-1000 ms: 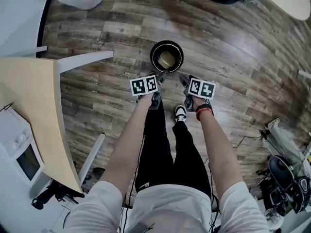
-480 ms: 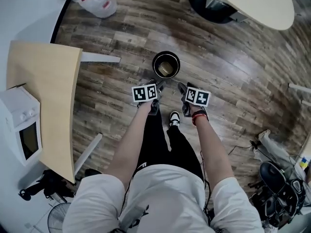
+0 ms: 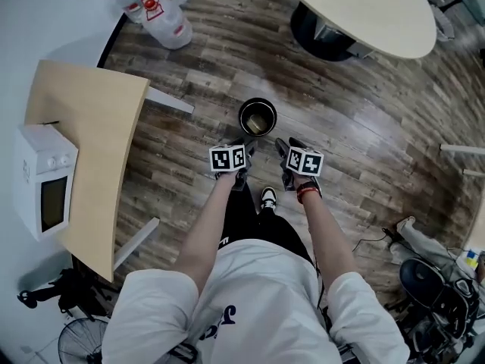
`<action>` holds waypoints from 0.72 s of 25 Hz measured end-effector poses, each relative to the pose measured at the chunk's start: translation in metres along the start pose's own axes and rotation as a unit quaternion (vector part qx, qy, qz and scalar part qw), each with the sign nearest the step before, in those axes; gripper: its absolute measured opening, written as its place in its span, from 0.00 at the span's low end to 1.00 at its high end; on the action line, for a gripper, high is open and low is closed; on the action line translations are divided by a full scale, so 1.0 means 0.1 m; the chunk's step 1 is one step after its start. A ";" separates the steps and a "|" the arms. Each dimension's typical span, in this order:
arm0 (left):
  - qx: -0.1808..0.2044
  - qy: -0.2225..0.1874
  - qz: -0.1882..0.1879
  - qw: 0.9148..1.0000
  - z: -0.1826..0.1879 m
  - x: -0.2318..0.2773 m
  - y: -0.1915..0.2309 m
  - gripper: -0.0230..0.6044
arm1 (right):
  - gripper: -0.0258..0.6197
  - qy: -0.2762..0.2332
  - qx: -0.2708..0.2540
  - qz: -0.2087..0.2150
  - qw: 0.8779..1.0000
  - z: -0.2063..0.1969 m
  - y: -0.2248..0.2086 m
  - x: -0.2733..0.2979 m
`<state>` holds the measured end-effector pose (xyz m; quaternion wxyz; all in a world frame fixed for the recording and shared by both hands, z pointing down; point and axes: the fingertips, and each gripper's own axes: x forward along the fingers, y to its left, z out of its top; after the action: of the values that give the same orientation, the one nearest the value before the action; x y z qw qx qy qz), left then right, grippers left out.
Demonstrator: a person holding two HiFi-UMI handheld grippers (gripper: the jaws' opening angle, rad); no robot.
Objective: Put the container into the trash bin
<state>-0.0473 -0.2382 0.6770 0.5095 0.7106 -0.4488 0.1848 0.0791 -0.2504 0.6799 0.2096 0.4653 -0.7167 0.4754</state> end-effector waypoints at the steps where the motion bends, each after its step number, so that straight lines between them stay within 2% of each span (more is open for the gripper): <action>1: 0.007 -0.005 0.000 1.000 0.00 -0.07 -0.05 0.39 | 0.40 -0.007 -0.001 0.003 1.000 0.02 0.03 -0.08; 5: 0.003 -0.034 -0.013 0.999 -0.05 -0.33 -0.26 0.39 | 0.38 -0.023 0.005 0.012 1.000 0.08 0.17 -0.43; 8: 0.009 -0.052 -0.009 0.999 -0.06 -0.55 -0.42 0.39 | 0.38 -0.037 -0.007 0.021 0.999 0.13 0.29 -0.69; 12: 0.056 -0.078 0.008 0.995 -0.01 -0.88 -0.70 0.39 | 0.38 -0.058 -0.036 0.027 0.997 0.21 0.43 -1.02; 18: 0.095 -0.144 0.021 0.985 0.18 -1.46 -0.99 0.39 | 0.38 -0.101 -0.084 0.034 0.991 0.36 0.71 -1.55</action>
<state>-0.0460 -0.1805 0.5095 0.3656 0.7655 -0.5124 0.1331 0.0967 -0.2017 0.5140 0.1578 0.4671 -0.7871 0.3706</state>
